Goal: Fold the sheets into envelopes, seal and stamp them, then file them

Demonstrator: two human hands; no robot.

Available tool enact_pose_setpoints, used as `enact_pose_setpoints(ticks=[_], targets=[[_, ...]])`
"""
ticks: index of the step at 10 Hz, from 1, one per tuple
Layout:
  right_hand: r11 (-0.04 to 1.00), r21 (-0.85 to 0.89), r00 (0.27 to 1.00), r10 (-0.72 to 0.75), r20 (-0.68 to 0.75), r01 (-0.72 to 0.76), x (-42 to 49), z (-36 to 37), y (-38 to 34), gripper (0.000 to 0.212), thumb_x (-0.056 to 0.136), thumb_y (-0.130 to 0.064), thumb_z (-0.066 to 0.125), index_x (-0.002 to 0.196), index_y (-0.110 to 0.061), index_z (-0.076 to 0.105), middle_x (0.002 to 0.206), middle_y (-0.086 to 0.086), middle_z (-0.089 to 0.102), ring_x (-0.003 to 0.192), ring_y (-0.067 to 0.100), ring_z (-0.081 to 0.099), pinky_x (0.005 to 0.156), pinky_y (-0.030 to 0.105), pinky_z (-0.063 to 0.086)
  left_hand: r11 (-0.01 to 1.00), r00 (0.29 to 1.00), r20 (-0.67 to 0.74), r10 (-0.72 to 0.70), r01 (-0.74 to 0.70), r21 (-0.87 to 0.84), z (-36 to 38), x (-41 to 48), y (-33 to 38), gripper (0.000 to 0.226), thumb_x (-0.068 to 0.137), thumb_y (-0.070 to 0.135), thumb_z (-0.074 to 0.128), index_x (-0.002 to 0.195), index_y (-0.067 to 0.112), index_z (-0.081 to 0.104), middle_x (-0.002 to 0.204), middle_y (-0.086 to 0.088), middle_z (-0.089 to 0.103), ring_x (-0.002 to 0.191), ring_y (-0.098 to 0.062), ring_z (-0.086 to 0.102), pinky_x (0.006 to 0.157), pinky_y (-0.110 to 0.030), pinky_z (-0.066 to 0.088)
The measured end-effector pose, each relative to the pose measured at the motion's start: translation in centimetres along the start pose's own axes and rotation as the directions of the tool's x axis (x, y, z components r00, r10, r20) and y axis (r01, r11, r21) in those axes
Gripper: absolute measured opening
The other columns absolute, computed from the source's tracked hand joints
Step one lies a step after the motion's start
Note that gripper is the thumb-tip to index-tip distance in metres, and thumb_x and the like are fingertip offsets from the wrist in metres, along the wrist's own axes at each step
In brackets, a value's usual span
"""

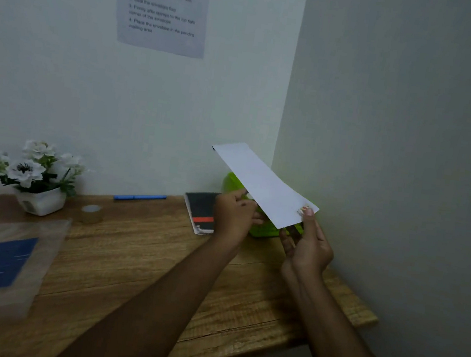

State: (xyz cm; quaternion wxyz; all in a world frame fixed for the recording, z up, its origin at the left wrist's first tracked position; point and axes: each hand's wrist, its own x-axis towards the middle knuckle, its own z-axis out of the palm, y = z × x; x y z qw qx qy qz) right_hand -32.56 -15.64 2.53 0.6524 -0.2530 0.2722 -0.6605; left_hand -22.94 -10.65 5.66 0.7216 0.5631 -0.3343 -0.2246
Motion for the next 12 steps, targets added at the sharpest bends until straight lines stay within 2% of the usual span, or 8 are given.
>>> enact_pose_setpoints(ticks=[2, 3, 4, 5, 6, 8, 10, 12], targets=[[0.993, 0.096, 0.997, 0.067, -0.043, -0.063, 2.2, -0.1, -1.6, 0.005, 0.086, -0.020, 0.073, 0.088, -0.015, 0.072, 0.087, 0.003, 0.073, 0.068, 0.015, 0.070, 0.052, 0.022, 0.055, 0.972, 0.989, 0.073, -0.127, 0.139, -0.192, 3.6, 0.3, 0.9, 0.018, 0.088, -0.004, 0.055, 0.105, -0.009, 0.058, 0.102, -0.024, 0.066, 0.052, -0.009, 0.066, 0.050, -0.021, 0.056], [0.994, 0.081, 0.997, 0.073, -0.036, -0.069, 3.3, 0.2, -1.6, 0.011, 0.086, -0.018, 0.072, 0.094, -0.010, 0.073, 0.088, 0.007, 0.074, 0.064, 0.016, 0.072, 0.052, 0.024, 0.056, 0.971, 0.981, 0.137, -0.138, 0.161, -0.178, 4.3, -0.1, -0.2, 0.035, 0.083, 0.003, 0.067, 0.114, -0.005, 0.054, 0.106, -0.018, 0.065, 0.066, -0.013, 0.069, 0.053, -0.021, 0.057], [0.998, 0.041, 0.998, 0.043, -0.040, -0.042, 4.7, 0.8, -0.9, 0.021, 0.087, -0.013, 0.071, 0.105, -0.002, 0.070, 0.084, 0.009, 0.072, 0.054, 0.015, 0.070, 0.046, 0.023, 0.055, 0.986, 0.978, 0.175, -0.118, 0.136, -0.099, 4.8, 0.4, -1.7, 0.024, 0.081, -0.002, 0.068, 0.104, -0.004, 0.061, 0.091, -0.019, 0.070, 0.067, -0.017, 0.068, 0.058, -0.022, 0.058], [0.999, 0.038, 0.998, 0.039, -0.041, -0.038, 5.3, 1.2, -0.3, 0.025, 0.087, -0.011, 0.071, 0.109, 0.000, 0.068, 0.085, 0.008, 0.071, 0.052, 0.014, 0.070, 0.046, 0.023, 0.055, 0.989, 0.988, 0.103, -0.114, 0.123, -0.084, 4.9, 1.3, -2.0, 0.008, 0.083, -0.005, 0.064, 0.084, 0.001, 0.060, 0.089, -0.024, 0.067, 0.055, -0.014, 0.066, 0.056, -0.022, 0.057], [0.998, 0.028, 0.998, 0.053, -0.023, -0.053, 6.1, 1.4, 0.4, 0.029, 0.087, -0.006, 0.070, 0.114, 0.004, 0.065, 0.085, 0.010, 0.070, 0.053, 0.015, 0.070, 0.047, 0.024, 0.056, 0.989, 0.990, 0.007, -0.139, 0.140, -0.046, 5.0, 2.9, -2.3, 0.018, 0.084, -0.005, 0.063, 0.101, -0.006, 0.057, 0.096, -0.027, 0.065, 0.049, -0.015, 0.064, 0.051, -0.023, 0.056], [0.991, -0.117, 0.997, 0.069, -0.020, -0.071, 7.4, 1.1, 1.0, 0.025, 0.085, -0.002, 0.070, 0.108, 0.006, 0.066, 0.093, 0.017, 0.069, 0.049, 0.014, 0.067, 0.046, 0.023, 0.055, 0.984, 0.988, -0.024, -0.153, 0.155, 0.089, 4.4, 3.7, -2.6, 0.036, 0.085, -0.005, 0.061, 0.120, -0.008, 0.052, 0.102, -0.029, 0.065, 0.042, -0.011, 0.061, 0.045, -0.022, 0.054], [0.960, -0.271, 0.997, 0.060, -0.049, -0.071, 8.6, 0.7, 1.1, 0.020, 0.083, -0.007, 0.074, 0.101, 0.001, 0.066, 0.084, 0.014, 0.068, 0.036, 0.009, 0.061, 0.037, 0.020, 0.050, 0.922, 0.963, 0.166, -0.214, 0.143, 0.359, 3.2, 2.3, -3.0, 0.071, 0.087, 0.006, 0.062, 0.147, 0.019, 0.026, 0.101, -0.021, 0.068, 0.045, -0.016, 0.060, 0.039, -0.023, 0.048], [0.934, -0.356, 0.999, 0.038, -0.009, -0.039, 8.4, 0.3, 1.7, 0.022, 0.083, -0.019, 0.076, 0.092, -0.004, 0.063, 0.078, 0.011, 0.067, 0.034, 0.006, 0.058, 0.034, 0.018, 0.045, 0.898, 0.958, 0.218, -0.186, 0.075, 0.434, 1.4, 1.0, -3.1, 0.081, 0.087, 0.002, 0.060, 0.150, 0.024, 0.013, 0.087, -0.018, 0.068, 0.046, -0.018, 0.060, 0.042, -0.026, 0.051]])
